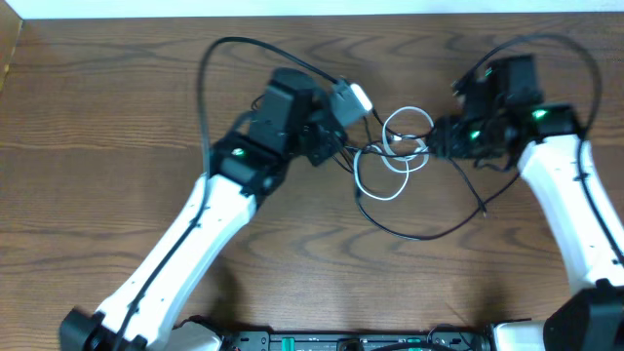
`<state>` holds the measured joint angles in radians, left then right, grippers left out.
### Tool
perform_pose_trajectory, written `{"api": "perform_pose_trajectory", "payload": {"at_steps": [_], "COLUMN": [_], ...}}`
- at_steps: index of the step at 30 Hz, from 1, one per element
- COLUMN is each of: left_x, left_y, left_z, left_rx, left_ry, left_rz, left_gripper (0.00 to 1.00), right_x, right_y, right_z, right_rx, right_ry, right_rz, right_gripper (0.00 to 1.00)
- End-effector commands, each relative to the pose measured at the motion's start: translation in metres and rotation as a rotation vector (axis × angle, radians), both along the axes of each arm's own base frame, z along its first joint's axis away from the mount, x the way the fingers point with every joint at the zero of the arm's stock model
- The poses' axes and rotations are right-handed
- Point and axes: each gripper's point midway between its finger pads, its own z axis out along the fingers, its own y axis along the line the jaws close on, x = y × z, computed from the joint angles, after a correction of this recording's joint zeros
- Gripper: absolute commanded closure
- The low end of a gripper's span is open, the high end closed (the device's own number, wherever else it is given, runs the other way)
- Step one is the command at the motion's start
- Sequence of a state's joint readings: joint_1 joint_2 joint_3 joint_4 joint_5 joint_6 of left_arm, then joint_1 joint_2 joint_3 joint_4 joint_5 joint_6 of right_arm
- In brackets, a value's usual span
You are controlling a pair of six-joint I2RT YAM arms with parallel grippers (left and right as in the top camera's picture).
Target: Untangle cables
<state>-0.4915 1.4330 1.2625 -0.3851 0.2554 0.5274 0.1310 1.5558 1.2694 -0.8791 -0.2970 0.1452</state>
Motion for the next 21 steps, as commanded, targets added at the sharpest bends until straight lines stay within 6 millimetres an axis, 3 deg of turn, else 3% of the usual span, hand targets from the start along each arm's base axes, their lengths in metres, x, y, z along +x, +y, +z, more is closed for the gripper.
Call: {"api": "perform_pose_trajectory", "payload": {"at_steps": [1,6,13,21], "left_x": [0.003,-0.001,-0.008,-0.008], "left_y": [0.022,0.034,0.03,0.03], "left_z": [0.027,0.046,0.054,0.054], "left_rx": [-0.06,-0.102,-0.133,-0.146], "left_ry": [-0.037,-0.06,-0.06,-0.047], "left_rz": [0.081,0.118,0.091,0.102], "left_gripper": [0.92,0.92,0.93,0.93], "right_x": [-0.02,-0.036,-0.042,-0.044], "right_y": [0.03,0.057,0.092,0.102], "right_z": [-0.024,-0.053,-0.072,-0.089], "right_rx": [0.073,0.093,0.165,0.148], "right_ry": [0.055,0.076,0.059,0.049], "right_rz": [0.068,0.086,0.045,-0.056], "right_gripper": [0.43,0.42,0.42,0.41]}}
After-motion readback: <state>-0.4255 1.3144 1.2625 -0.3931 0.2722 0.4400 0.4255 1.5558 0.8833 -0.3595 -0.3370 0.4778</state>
